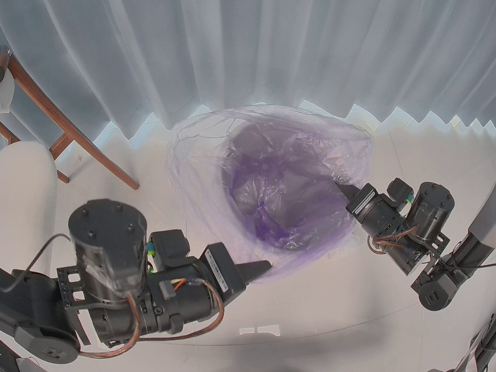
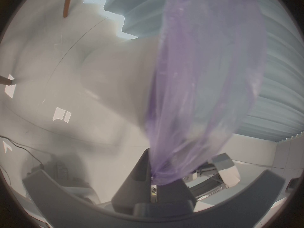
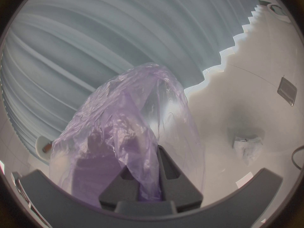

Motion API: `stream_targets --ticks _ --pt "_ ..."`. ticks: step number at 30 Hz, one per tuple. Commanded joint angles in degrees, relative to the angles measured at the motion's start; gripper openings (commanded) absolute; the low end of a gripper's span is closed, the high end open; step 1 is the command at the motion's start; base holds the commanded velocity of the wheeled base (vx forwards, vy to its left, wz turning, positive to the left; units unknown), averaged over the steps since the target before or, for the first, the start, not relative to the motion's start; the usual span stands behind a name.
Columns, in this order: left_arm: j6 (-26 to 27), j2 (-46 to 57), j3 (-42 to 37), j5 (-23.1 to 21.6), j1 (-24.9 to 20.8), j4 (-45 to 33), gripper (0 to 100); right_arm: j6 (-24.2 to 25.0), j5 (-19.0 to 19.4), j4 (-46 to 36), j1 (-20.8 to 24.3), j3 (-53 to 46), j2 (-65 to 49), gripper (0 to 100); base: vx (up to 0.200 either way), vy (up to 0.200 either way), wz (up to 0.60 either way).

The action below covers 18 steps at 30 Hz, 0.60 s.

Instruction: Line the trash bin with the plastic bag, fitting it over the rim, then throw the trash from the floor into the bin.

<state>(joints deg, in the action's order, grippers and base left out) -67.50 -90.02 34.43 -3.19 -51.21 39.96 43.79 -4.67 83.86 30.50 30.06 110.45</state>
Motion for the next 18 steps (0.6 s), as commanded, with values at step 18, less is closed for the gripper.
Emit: stream_targets --ticks 18 --pt "6.77 -0.34 -4.89 -0.23 4.19 8.91 0 11.14 9.06 -17.15 -1.41 1.4 -13.85 0 0.0 0.0 0.0"
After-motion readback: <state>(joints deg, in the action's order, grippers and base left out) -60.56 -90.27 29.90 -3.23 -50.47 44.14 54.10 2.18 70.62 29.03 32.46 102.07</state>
